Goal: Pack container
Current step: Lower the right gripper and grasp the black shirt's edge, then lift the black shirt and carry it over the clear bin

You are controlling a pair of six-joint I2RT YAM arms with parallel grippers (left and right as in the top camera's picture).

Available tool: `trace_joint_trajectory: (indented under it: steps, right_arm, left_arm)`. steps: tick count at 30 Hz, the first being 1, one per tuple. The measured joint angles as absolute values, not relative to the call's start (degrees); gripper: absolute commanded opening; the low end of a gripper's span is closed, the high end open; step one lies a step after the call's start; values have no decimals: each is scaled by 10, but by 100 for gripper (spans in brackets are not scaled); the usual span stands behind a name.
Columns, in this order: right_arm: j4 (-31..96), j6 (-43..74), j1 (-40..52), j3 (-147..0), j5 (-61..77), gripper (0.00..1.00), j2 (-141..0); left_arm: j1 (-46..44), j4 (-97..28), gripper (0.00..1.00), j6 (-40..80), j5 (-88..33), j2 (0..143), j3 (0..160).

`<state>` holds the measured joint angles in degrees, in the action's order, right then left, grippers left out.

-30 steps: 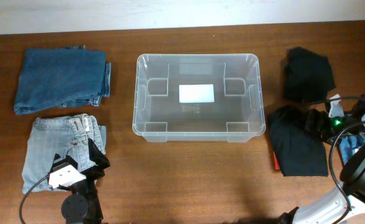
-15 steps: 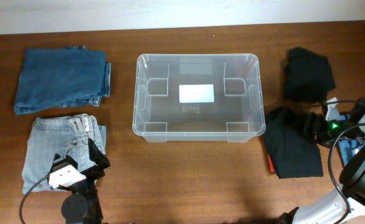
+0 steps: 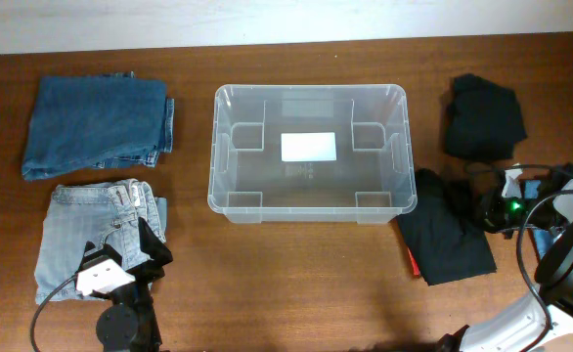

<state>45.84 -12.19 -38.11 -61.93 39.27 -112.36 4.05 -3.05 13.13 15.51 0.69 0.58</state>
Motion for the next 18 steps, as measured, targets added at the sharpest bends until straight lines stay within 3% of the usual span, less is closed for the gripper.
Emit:
trace_joint_trajectory:
  steps: [10, 18]
  right_arm:
    - [564, -117, -378, -694, 404, 4, -1157]
    - [782, -113, -376, -942, 512, 4, -1165]
  left_arm:
    - [41, -30, 99, 131, 155, 7, 6]
    - [41, -31, 99, 131, 155, 7, 6]
